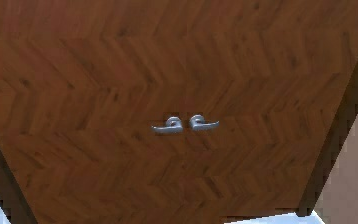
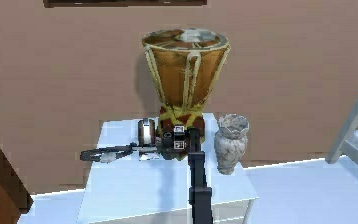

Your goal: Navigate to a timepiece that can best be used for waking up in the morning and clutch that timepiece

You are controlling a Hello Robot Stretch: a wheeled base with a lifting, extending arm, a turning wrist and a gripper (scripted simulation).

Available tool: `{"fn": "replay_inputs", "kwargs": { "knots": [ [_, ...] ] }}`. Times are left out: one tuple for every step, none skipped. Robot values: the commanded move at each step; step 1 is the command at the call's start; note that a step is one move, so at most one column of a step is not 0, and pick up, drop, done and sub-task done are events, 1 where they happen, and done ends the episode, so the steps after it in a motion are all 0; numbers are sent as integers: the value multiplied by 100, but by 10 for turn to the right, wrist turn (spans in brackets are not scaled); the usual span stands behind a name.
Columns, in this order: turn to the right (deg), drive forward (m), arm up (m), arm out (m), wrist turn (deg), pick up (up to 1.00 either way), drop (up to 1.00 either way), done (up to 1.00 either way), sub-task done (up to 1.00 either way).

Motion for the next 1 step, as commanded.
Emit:
{"fn": "replay_inputs", "kwargs": {
  "knots": [
    [0,0,0,0,0,0,0,100,0]
  ]
}}
